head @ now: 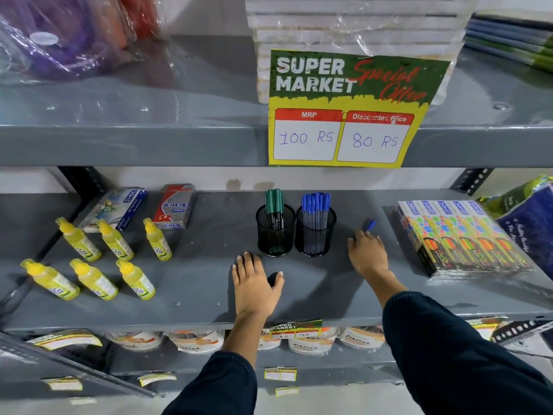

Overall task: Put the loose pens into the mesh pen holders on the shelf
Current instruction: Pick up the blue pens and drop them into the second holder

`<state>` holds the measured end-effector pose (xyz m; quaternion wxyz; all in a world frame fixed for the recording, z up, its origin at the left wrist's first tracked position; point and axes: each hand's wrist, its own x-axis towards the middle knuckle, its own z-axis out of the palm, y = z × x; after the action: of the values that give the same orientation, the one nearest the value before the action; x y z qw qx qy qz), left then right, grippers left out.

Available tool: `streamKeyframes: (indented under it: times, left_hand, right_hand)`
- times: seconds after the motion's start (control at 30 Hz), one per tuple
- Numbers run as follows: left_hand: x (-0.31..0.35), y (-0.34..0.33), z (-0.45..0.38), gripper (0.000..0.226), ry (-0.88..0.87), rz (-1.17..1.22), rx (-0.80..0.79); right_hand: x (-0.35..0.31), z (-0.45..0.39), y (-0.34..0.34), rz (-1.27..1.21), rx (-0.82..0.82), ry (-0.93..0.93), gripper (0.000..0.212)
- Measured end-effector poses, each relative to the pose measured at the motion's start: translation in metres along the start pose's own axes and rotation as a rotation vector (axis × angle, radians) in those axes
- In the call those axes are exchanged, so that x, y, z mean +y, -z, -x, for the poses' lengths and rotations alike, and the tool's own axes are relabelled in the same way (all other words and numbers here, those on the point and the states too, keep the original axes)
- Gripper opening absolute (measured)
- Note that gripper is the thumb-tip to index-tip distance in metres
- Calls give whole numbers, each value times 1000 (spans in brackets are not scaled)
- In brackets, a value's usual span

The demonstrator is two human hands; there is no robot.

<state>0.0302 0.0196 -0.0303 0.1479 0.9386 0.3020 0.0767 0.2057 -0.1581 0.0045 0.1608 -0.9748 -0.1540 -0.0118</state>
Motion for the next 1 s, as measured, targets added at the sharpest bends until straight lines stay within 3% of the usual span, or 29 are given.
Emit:
streamKeyframes:
  times: [0.13,0.3,0.5,0.6,0.7,0.8,0.9,1.0]
  left_hand:
    - [0,0,-1,76,0,-9,3]
    - [0,-1,0,76,-1,-6,2]
    - [0,0,0,76,-6,-3,4]
    - [0,1,0,76,-8,0,1]
    - [0,1,0,76,-3,3,-4]
    - [0,1,0,76,0,0,-3]
    - [0,0,-1,76,2,18,-16]
    - [-1,0,-1,76,2,38,-20]
  right_hand:
    - [-2,15,1,27,104,60,25]
    - [-8,25,2,-166,86,79,28]
    - [-17,15,5,-201,-25,-205,32]
    - [-19,8,10,-225,-47,-221,27]
    - [-25,1,23,-328,39,-252,18]
    - [-40,-10,46,-487,236,-252,31]
    - [-61,-20,77,-620,433,-117,51]
    - [-80,-23,95,-745,474,77,33]
